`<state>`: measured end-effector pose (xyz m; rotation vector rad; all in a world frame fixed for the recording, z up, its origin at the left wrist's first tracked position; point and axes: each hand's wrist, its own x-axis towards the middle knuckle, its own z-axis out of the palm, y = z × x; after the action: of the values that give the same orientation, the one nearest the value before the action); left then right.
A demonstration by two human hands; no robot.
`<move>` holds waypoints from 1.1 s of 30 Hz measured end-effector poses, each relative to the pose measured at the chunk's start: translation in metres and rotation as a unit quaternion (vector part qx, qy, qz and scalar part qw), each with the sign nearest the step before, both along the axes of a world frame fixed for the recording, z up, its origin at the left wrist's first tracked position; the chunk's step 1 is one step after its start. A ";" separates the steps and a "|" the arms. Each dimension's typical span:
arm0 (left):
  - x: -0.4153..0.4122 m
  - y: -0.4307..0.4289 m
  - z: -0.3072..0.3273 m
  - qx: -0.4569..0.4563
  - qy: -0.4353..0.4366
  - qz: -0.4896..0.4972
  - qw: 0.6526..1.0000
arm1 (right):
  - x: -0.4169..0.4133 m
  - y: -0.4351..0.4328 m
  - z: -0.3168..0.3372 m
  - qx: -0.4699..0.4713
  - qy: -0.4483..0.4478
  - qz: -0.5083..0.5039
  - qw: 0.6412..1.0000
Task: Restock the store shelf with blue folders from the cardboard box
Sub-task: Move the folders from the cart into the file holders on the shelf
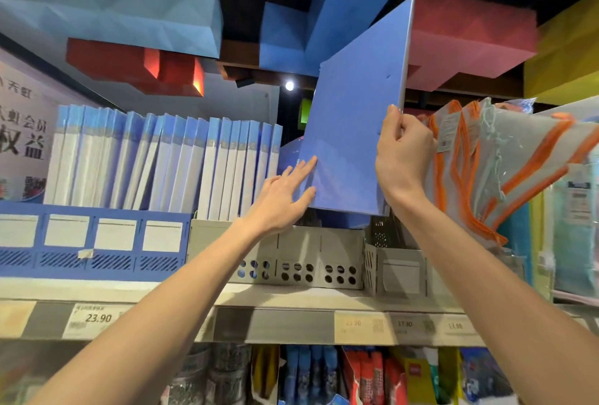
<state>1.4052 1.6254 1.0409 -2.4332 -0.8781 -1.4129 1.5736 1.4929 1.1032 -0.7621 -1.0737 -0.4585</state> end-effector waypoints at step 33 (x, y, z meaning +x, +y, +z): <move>-0.061 0.036 -0.003 0.157 0.128 0.222 0.954 | -0.053 0.090 -0.021 -0.065 -0.004 0.060 0.996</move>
<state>1.3443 1.6619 1.0377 -1.9637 -0.9727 -0.9635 1.5206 1.5824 1.0823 -0.8067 -1.1573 -0.2918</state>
